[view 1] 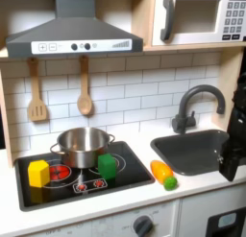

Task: Reach green block

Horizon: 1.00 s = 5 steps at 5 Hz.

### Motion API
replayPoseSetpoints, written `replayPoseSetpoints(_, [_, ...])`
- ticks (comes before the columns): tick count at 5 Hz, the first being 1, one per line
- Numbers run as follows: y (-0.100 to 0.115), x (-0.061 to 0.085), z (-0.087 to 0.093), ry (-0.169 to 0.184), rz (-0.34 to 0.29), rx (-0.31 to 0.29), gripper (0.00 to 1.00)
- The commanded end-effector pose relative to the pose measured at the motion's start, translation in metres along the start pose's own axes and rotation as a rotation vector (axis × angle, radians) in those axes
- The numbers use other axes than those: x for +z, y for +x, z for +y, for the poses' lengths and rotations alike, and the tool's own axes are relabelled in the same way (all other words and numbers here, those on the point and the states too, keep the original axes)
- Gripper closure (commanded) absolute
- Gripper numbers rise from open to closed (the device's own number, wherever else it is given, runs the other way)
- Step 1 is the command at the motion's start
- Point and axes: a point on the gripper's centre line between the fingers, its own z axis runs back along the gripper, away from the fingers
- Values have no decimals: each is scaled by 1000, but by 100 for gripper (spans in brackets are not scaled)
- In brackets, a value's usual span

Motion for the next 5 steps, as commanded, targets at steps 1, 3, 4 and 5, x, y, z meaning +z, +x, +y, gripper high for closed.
replayPoseSetpoints(1, [0,0,0,-1,2,0,0])
replayPoseSetpoints(3, [18,-6,-1,14,-17,35,0])
replayPoseSetpoints(4, [30,-9,5,28,-14,34,0])
replayPoseSetpoints(5, [40,-9,12,27,-20,58,0])
